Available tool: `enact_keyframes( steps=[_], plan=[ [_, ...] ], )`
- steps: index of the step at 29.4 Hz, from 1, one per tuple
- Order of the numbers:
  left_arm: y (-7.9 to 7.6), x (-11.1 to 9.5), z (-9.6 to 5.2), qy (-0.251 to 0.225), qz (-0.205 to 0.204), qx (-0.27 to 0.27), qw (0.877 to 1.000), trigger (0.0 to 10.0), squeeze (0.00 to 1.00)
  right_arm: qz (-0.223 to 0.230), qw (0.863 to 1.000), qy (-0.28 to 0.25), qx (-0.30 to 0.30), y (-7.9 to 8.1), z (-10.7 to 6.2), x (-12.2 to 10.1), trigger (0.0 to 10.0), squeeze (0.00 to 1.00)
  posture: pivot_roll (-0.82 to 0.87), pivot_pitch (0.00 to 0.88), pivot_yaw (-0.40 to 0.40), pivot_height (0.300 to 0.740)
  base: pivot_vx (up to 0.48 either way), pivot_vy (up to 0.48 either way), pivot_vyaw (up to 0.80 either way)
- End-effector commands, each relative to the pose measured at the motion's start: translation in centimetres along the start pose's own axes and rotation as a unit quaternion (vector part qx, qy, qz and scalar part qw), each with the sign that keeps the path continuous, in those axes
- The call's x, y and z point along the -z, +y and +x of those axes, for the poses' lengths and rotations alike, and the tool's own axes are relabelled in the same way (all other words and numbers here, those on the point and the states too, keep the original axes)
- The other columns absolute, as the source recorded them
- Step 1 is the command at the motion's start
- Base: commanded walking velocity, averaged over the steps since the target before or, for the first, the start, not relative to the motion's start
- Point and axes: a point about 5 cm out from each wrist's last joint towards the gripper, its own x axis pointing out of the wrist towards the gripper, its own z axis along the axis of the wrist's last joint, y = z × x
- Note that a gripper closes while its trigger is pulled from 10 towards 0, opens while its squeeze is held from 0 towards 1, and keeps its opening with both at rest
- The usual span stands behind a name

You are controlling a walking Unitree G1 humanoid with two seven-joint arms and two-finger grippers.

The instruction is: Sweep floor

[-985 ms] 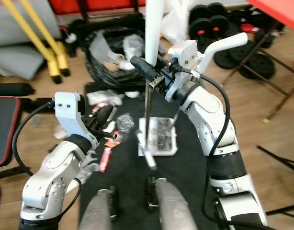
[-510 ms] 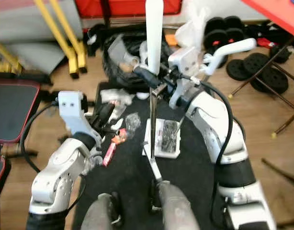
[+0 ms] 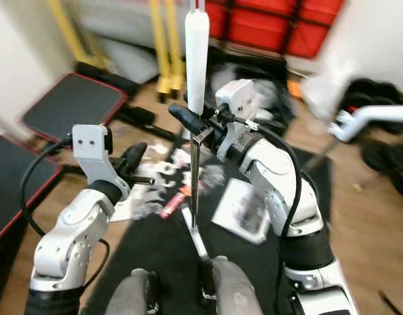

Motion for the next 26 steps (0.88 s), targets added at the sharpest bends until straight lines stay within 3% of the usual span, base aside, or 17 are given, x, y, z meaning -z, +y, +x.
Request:
enact_keyframes(
  steps=[1,7,15,17,26],
  plan=[
    [-0.10,0.59,-0.07,0.012,-0.001,0.001,1.000,10.0,0.00,-0.005,1.000,-0.011,0.001,0.15,-0.36,-0.49,10.0,0.00,-0.12,0.154,-0.143,0.740,0.000,0.000,0.00],
    [-0.04,0.78,0.01,0.018,-0.003,-0.003,1.000,10.0,0.00,-0.006,1.000,-0.008,0.009,0.11,-0.46,-0.35,10.0,0.00,-0.12,0.153,-0.143,0.740,0.000,0.000,0.00],
    [0.26,1.15,0.23,0.032,0.016,-0.014,0.999,10.0,0.00,-0.001,1.000,-0.006,0.013,0.24,-0.60,-0.19,10.0,0.00,-0.12,0.155,-0.141,0.740,0.000,0.480,0.00],
    [0.32,0.96,0.25,0.021,-0.003,-0.018,1.000,10.0,0.00,0.001,1.000,-0.005,0.014,0.30,-0.65,-0.13,10.0,0.00,-0.12,0.155,-0.141,0.740,0.000,0.000,0.00],
    [0.14,0.81,0.33,0.019,0.006,-0.018,1.000,10.0,0.00,0.005,1.000,-0.001,0.016,0.40,-0.83,-0.01,10.0,0.00,-0.13,0.156,-0.144,0.740,0.000,0.000,0.00]
  ],
)
